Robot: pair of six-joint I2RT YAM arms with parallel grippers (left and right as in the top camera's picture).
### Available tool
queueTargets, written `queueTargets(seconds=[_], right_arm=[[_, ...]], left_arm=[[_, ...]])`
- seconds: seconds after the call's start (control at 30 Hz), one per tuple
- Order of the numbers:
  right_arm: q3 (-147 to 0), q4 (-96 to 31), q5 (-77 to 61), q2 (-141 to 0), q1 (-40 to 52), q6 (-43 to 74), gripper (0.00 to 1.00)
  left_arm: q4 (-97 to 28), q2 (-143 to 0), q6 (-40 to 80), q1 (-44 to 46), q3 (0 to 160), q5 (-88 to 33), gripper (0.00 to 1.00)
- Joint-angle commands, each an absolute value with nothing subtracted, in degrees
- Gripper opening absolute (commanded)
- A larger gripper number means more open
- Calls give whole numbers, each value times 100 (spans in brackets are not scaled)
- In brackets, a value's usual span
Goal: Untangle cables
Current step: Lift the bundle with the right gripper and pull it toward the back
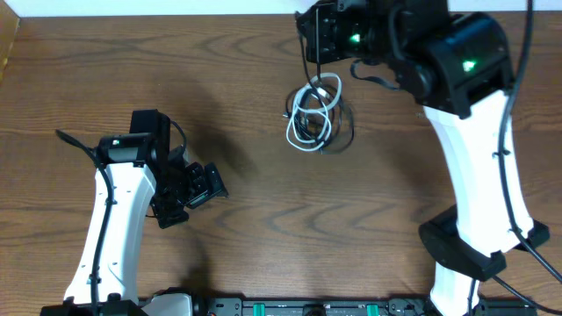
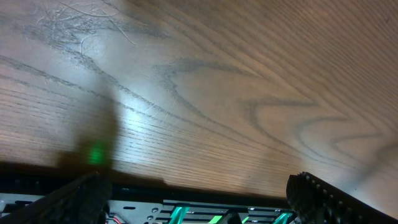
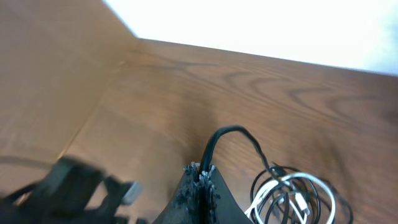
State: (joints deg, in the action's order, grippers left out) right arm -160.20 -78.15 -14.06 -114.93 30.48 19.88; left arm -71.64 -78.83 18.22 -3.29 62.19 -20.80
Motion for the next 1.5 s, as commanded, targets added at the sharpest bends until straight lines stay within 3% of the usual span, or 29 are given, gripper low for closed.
queueTargets(seconds=[0.0, 0.1, 0.17, 0.4, 0.6, 0.8, 0.97, 1.27, 1.47], right_arm=[[-16118, -8171, -392, -11314, 2926, 1815, 2], [-15941, -9080, 2016, -11485, 2936, 3271, 2], [-15705, -9590, 2499, -11664, 2934, 3852, 1], [-15358, -9111, 51, -11869, 2906, 2427, 2], [-16300, -8350, -1446, -11424, 2685, 2373, 2], [-16774, -7384, -1487, -10630, 2279, 2862, 1], [-16768, -7548, -1382, -10420, 2268, 2462, 2], [-15913, -8757, -1420, -11513, 2617, 2283, 1], [-15736, -8307, -2165, -12068, 2766, 1925, 1]], left_arm=[[-7199, -7898, 1859, -346, 6204, -2029, 95], [-7196, -7898, 1859, -346, 6204, -2029, 95], [-7194, -7898, 1861, -346, 6204, -2029, 95], [-7181, -7898, 1881, -346, 6204, -2034, 95], [-7131, -7898, 1881, -346, 6204, -2032, 95], [-7131, -7898, 1881, -346, 6204, -2032, 95], [-7109, -7898, 1881, -346, 6204, -2032, 95], [-7063, -7898, 2137, -346, 6204, -2032, 95], [-7063, -7898, 2134, -346, 6114, -2027, 95]])
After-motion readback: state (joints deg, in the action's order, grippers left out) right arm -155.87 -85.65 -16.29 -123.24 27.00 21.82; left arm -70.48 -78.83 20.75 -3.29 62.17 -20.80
